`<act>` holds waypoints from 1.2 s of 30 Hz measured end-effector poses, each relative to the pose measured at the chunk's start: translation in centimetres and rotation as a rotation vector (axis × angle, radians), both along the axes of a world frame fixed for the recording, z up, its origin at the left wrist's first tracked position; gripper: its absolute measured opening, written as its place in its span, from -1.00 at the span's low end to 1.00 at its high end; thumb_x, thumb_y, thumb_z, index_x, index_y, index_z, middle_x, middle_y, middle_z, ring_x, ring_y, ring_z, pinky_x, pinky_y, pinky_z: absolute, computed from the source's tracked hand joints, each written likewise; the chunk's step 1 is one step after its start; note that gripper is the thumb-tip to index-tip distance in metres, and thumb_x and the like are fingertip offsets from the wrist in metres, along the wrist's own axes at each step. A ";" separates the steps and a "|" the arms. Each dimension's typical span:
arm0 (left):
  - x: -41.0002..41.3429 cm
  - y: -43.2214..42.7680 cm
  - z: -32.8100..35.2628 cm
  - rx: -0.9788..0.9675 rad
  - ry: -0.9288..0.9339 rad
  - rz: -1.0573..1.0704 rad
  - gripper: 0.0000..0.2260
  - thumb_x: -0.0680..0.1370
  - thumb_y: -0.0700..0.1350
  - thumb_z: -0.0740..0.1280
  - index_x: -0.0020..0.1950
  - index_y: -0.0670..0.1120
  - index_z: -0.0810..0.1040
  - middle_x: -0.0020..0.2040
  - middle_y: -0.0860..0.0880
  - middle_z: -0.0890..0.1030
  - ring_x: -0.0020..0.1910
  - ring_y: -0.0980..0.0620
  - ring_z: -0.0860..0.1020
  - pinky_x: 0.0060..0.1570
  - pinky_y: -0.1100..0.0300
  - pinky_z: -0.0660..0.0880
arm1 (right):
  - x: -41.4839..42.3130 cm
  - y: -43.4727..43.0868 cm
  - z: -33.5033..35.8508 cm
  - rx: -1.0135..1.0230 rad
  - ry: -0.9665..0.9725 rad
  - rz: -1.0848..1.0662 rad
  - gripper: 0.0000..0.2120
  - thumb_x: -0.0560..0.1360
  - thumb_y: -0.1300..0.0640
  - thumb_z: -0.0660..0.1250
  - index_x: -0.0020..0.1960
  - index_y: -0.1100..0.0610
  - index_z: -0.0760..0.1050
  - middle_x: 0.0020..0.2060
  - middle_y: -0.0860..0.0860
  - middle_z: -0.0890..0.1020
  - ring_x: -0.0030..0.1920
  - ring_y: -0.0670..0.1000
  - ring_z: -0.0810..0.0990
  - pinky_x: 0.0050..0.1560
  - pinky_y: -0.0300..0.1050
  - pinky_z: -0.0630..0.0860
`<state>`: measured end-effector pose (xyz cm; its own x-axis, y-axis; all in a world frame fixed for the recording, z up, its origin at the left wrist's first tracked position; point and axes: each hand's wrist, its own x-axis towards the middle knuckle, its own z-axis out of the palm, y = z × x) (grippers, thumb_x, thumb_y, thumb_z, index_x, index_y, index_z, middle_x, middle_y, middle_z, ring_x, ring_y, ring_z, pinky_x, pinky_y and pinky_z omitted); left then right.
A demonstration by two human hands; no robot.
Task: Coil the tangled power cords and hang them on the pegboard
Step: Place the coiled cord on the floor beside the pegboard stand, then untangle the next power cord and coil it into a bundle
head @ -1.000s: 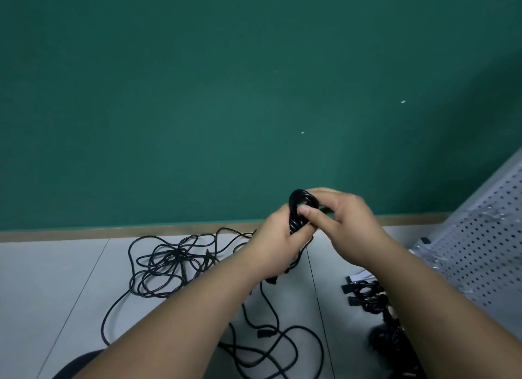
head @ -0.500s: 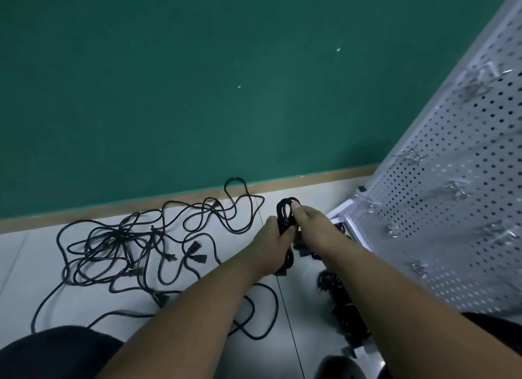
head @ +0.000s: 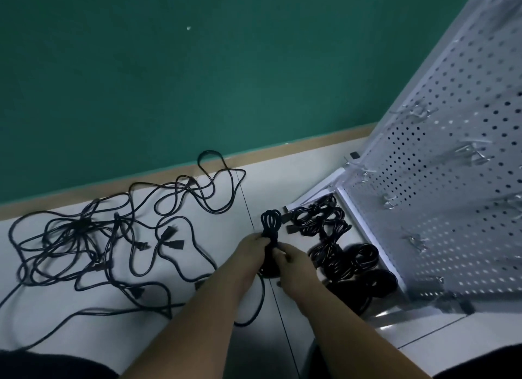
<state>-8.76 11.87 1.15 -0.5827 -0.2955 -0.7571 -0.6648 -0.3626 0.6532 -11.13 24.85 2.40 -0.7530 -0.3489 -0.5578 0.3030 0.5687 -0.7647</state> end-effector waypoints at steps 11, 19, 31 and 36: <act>-2.2 -0.1 -6.5 -0.141 0.013 -0.193 -0.62 0.66 -0.30 0.31 0.46 -0.06 0.56 0.32 0.00 0.63 0.26 0.01 0.58 0.31 0.11 0.49 | -4.7 -1.3 -6.5 0.188 0.033 -0.056 -0.69 0.75 0.08 0.18 0.37 -0.02 0.62 -0.01 0.02 0.72 0.00 0.04 0.67 0.02 -0.09 0.59; -5.0 -1.0 -8.7 -0.150 0.056 -0.348 -0.52 0.56 -0.21 0.36 0.35 0.30 0.53 0.29 0.12 0.65 0.28 0.07 0.59 0.34 0.02 0.52 | -9.1 -1.9 -9.4 0.345 0.065 0.049 -0.64 0.71 0.13 0.23 0.47 -0.02 0.55 0.20 0.07 0.72 0.20 0.14 0.65 0.14 -0.12 0.52; -1.7 -3.1 -8.2 -0.294 0.002 -0.445 -0.44 0.66 -0.11 0.35 0.66 0.01 0.30 0.51 -0.03 0.46 0.19 0.11 0.57 0.08 0.29 0.52 | -9.5 -2.1 -9.3 0.543 0.179 0.046 -0.56 0.67 0.01 0.26 0.55 -0.06 0.44 0.39 0.17 0.45 0.30 0.27 0.52 0.28 0.10 0.53; 3.9 -4.5 -7.3 -0.562 -0.036 -0.608 -0.42 0.68 -0.07 0.34 0.68 -0.02 0.25 0.59 -0.07 0.38 0.54 -0.04 0.37 0.57 0.06 0.28 | -8.0 -3.3 -7.2 0.664 0.283 0.107 -0.52 0.65 0.01 0.29 0.55 0.02 0.38 0.48 0.21 0.32 0.45 0.30 0.28 0.35 0.19 0.42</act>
<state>-4.91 7.35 -6.16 -0.7410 -0.2766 -0.6119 -0.6636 0.4411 0.6042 -19.10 21.57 -4.81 -0.8804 -0.0848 -0.4665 0.0613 0.9552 -0.2894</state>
